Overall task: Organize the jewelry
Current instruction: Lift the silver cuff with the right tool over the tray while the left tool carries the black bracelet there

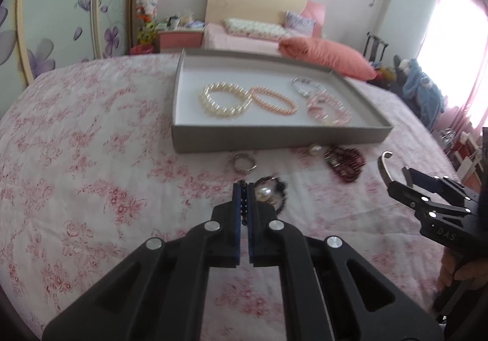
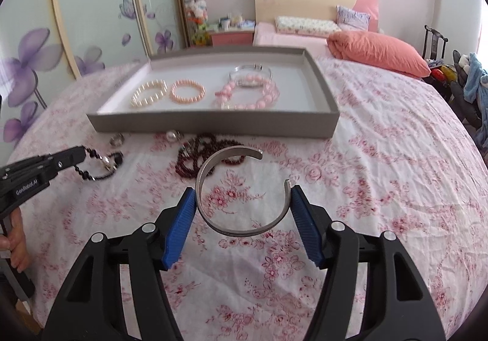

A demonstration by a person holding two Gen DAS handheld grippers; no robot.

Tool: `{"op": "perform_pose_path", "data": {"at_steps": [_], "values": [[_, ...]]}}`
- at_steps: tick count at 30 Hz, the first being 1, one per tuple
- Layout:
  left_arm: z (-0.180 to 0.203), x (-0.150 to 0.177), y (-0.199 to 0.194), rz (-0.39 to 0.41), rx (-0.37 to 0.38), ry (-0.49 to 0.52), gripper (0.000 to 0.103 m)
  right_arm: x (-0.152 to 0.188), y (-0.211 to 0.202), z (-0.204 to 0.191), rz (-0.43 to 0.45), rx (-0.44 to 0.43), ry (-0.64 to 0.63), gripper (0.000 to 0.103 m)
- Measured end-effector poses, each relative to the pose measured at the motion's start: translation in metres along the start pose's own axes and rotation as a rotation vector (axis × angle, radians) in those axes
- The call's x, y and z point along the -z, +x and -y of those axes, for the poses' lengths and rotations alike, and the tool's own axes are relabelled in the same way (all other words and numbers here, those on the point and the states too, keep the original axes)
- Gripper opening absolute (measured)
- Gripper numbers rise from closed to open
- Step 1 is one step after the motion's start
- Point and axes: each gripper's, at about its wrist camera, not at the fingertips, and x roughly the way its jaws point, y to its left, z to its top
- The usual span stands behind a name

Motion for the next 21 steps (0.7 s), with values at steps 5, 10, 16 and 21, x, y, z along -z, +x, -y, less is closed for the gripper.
{"op": "perform_pose_path", "data": {"at_steps": [5, 10, 16, 21], "values": [[0.007, -0.004, -0.020, 0.069, 0.049, -0.002, 0.005, 0.000, -0.021, -0.001, 0.086, -0.018, 0.018, 0.063], [0.013, -0.010, -0.037, 0.126, 0.074, -0.004, 0.005, -0.001, -0.037, -0.009, 0.179, -0.013, -0.001, 0.063], [0.020, -0.012, -0.055, 0.176, 0.083, -0.001, 0.005, -0.006, -0.048, -0.020, 0.241, -0.016, -0.035, 0.063], [0.025, -0.014, -0.070, 0.221, 0.071, 0.005, 0.005, -0.009, -0.058, -0.028, 0.300, -0.008, -0.054, 0.063]]}}
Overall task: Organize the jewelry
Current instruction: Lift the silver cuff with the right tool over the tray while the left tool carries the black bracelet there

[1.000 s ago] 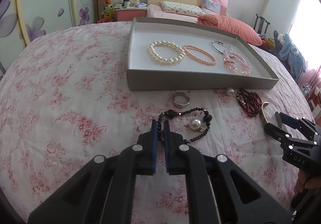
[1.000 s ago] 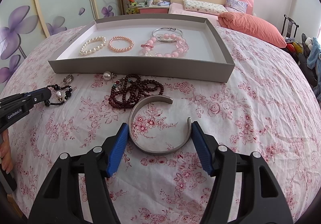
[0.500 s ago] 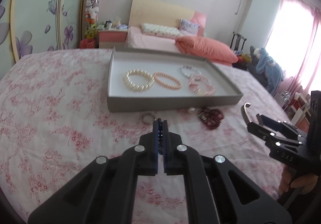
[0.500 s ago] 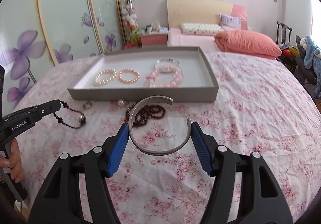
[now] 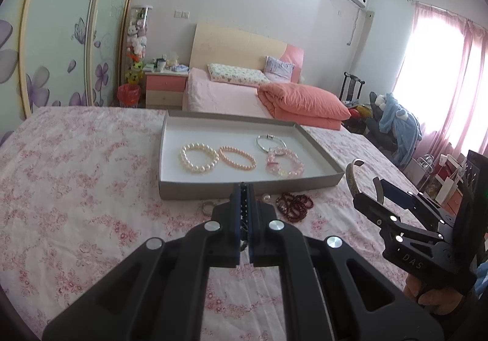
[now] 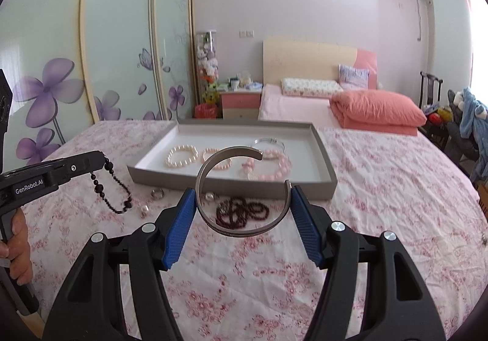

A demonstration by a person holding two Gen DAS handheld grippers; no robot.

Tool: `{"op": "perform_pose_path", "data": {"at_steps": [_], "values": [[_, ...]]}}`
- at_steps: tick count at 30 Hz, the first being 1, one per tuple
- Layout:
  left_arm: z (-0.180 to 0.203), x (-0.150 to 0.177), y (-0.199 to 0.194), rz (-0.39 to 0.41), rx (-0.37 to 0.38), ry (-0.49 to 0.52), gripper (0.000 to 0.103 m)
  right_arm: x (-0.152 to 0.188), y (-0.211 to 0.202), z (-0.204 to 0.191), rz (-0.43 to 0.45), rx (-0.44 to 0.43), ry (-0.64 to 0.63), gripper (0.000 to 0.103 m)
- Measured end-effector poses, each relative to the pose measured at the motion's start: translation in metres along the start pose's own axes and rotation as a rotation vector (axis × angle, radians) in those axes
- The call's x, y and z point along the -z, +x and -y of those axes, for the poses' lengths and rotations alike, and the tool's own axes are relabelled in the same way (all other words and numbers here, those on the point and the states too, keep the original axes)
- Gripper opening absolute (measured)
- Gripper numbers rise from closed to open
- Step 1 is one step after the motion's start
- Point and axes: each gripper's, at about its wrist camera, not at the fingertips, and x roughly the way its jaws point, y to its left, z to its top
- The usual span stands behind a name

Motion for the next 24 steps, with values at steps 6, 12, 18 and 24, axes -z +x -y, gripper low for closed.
{"op": "perform_pose_path", "data": {"at_steps": [6, 12, 18, 24], "values": [[0.012, -0.009, -0.014, 0.091, -0.078, 0.052, 0.005, -0.012, -0.010, -0.009, 0.094, 0.021, -0.032, 0.063], [0.025, -0.018, -0.023, 0.168, -0.142, 0.111, 0.005, -0.023, -0.018, -0.019, 0.203, 0.054, -0.068, 0.063], [0.028, -0.026, -0.018, 0.186, -0.170, 0.121, 0.005, -0.035, -0.018, -0.017, 0.256, 0.069, -0.074, 0.064], [0.028, -0.037, -0.010, 0.218, -0.212, 0.126, 0.005, -0.050, -0.015, -0.013, 0.318, 0.098, -0.067, 0.064]]}}
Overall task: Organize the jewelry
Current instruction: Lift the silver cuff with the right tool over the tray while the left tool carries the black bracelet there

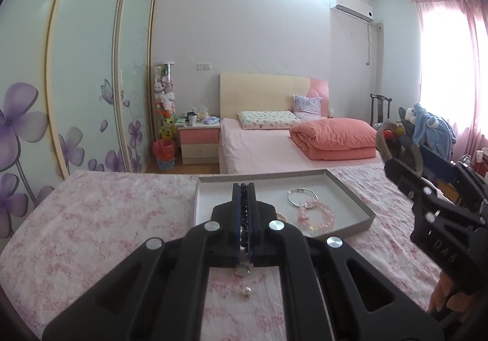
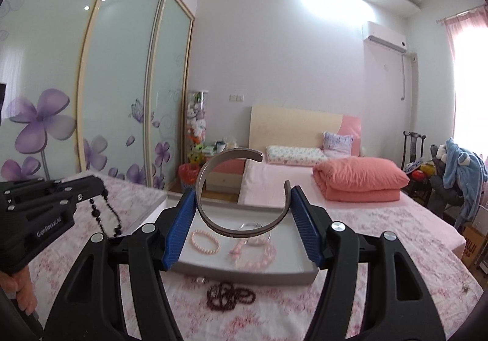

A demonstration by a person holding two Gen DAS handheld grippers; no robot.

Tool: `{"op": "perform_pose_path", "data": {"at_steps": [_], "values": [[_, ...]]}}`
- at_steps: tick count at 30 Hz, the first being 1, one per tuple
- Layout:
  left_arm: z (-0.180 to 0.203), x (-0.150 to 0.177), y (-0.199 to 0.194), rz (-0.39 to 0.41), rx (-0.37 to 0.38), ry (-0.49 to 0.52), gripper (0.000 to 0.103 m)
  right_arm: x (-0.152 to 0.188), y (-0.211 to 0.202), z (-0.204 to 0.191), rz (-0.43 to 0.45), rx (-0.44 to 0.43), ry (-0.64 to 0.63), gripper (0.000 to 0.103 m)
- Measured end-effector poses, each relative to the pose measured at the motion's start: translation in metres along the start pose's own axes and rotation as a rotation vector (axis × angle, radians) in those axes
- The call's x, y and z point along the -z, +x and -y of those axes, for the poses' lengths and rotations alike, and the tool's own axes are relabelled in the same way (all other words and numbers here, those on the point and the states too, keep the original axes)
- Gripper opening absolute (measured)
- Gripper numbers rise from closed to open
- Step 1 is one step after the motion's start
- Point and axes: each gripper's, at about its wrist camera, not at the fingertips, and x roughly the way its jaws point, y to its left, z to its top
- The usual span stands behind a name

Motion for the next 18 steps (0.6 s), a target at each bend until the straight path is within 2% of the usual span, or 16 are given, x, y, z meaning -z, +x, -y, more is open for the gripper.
{"op": "perform_pose_path", "data": {"at_steps": [8, 18], "values": [[0.002, -0.009, 0.018, 0.014, -0.047, 0.007, 0.005, -0.002, 0.021, 0.005, 0.038, 0.025, 0.017, 0.064], [0.004, -0.013, 0.059, -0.013, -0.052, 0.004, 0.005, 0.008, 0.055, 0.008, -0.012, 0.016, 0.010, 0.064]]}}
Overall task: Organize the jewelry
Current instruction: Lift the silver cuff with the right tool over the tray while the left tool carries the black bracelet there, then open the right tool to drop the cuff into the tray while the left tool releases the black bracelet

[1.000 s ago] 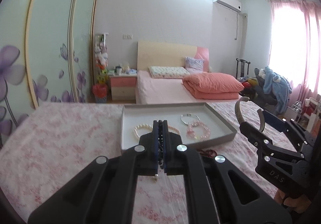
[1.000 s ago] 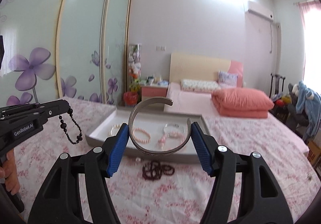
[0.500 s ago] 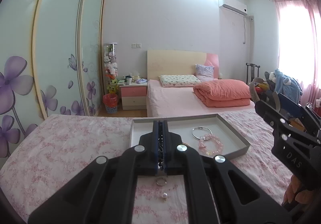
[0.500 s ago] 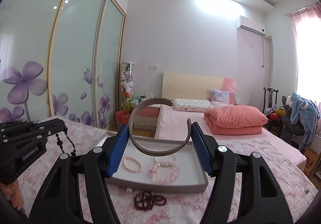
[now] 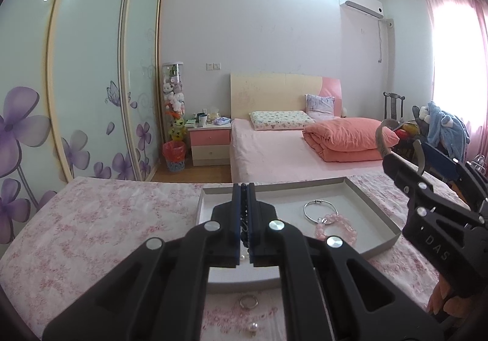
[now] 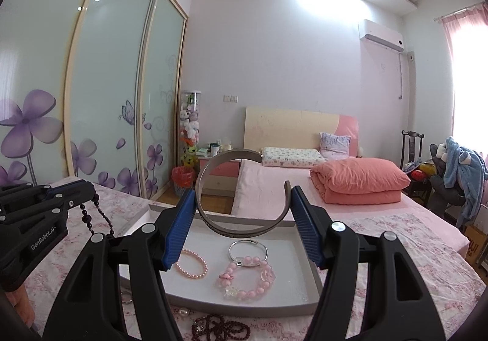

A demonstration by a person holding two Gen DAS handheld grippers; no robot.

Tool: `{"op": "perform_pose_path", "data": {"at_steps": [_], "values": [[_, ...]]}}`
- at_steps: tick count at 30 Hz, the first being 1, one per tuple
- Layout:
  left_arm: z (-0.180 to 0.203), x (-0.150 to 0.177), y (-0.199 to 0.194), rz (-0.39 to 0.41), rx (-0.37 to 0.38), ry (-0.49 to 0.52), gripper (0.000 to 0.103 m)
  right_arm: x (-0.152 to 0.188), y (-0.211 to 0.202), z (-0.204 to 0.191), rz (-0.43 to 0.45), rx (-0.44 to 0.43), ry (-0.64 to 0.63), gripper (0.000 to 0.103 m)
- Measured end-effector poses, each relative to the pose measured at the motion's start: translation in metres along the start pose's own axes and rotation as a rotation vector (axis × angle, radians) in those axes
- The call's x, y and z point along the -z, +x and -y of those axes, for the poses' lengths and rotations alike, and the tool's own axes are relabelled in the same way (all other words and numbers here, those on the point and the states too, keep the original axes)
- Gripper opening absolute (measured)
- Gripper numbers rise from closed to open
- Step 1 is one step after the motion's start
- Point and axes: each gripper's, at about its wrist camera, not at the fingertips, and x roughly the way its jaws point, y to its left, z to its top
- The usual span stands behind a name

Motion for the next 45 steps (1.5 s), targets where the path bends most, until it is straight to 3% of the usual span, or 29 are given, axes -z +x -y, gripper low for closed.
{"op": "perform_pose_path", "data": {"at_steps": [14, 22, 26, 35, 45], "values": [[-0.001, 0.012, 0.082, -0.102, 0.055, -0.022, 0.005, 0.024, 0.073, 0.003, -0.218, -0.062, 0.038, 0.064], [-0.001, 0.021, 0.109, -0.159, 0.060, -0.035, 0.007, 0.034, 0.092, -0.002, -0.311, -0.083, 0.050, 0.064], [-0.003, 0.018, 0.109, -0.148, 0.056, -0.049, 0.019, 0.030, 0.088, -0.002, -0.291, -0.072, 0.051, 0.072], [-0.035, 0.007, 0.086, -0.136, 0.029, -0.133, 0.020, 0.015, 0.066, 0.016, -0.250, -0.054, 0.090, 0.072], [-0.064, 0.021, 0.036, -0.153, 0.001, -0.139, 0.024, 0.027, 0.033, 0.024, -0.310, -0.059, 0.075, 0.070]]}}
